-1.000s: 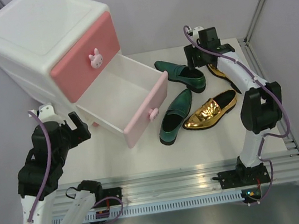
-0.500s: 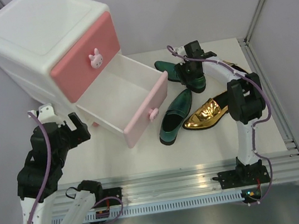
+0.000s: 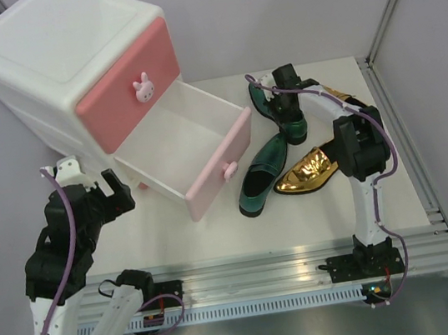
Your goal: Place and organize the shoes in the shoe cabinet
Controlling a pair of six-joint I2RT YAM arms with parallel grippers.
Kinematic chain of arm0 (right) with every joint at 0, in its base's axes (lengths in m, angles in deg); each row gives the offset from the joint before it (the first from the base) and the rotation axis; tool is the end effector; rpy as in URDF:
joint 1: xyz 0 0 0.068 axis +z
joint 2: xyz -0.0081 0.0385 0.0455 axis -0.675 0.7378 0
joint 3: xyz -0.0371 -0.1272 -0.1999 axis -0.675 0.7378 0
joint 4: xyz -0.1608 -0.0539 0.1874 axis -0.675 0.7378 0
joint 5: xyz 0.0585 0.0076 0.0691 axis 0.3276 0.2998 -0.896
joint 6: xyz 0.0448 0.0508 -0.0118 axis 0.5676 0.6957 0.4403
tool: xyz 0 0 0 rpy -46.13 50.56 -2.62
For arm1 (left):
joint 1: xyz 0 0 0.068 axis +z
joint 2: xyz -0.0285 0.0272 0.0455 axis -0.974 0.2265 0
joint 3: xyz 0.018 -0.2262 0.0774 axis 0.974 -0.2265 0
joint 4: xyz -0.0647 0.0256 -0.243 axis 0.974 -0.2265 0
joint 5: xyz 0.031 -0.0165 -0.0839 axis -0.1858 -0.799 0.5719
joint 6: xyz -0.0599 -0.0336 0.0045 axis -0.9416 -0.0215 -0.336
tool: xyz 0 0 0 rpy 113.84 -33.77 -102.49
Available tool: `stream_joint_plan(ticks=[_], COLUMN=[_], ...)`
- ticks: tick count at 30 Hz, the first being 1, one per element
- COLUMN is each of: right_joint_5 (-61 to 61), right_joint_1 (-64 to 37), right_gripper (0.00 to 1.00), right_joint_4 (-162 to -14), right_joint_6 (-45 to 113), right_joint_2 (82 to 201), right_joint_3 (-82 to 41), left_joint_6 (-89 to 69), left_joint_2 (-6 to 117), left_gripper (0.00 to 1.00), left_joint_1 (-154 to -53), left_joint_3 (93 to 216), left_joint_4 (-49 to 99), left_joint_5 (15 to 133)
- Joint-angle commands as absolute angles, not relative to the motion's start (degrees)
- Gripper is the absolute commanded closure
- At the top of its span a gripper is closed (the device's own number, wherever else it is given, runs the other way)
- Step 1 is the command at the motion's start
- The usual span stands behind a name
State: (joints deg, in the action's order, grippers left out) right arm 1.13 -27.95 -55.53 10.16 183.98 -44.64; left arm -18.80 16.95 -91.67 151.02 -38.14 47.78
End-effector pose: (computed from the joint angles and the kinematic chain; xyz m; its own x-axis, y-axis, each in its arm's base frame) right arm 0.4400 0.1201 0.1550 -0.6925 -0.4762 -0.5420 -0.5295 0.8457 -0.0665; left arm 0.1149 -0.0124 0.3656 -0.4331 -0.2225 -0.8735 -0.1788 0.9710 -0.1587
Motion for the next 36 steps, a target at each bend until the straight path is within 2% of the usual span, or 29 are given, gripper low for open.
stream_joint_plan(ticks=[1,12,23,30,36], right_joint_5=[3.5,8.4,8.2,4.6,5.5], right_joint_1=[-27.7,-27.7,-23.5,-19.0,-12.9], right_gripper=[0.99,0.99,0.99,0.99,1.00], right_joint_4=[-55.5,-56.3,-54.9,-57.0,-69.3], right_joint_6=[7.9,9.4,21.3,37.9,55.4], right_joint_2=[182.4,167.2,150.8,141.6,134.3], right_joint_3=[-46.9,-47.1,-48.1,-47.0,-38.4], left_joint_6=[-16.8,-16.7,-17.2,-16.9,-16.7], left_joint_2=[17.8,17.1,18.3,17.6,17.0], left_gripper=[0.00,0.00,0.00,0.00,0.00], left_joint_1=[-91.9,-91.9,-91.9,-91.9,-91.9], left_joint_3=[152.2,153.2,157.0,158.4,159.0], left_joint_4=[-37.4,-37.0,-36.0,-35.5,-35.5], left_joint_5=[47.1,47.5,49.2,49.6,49.8])
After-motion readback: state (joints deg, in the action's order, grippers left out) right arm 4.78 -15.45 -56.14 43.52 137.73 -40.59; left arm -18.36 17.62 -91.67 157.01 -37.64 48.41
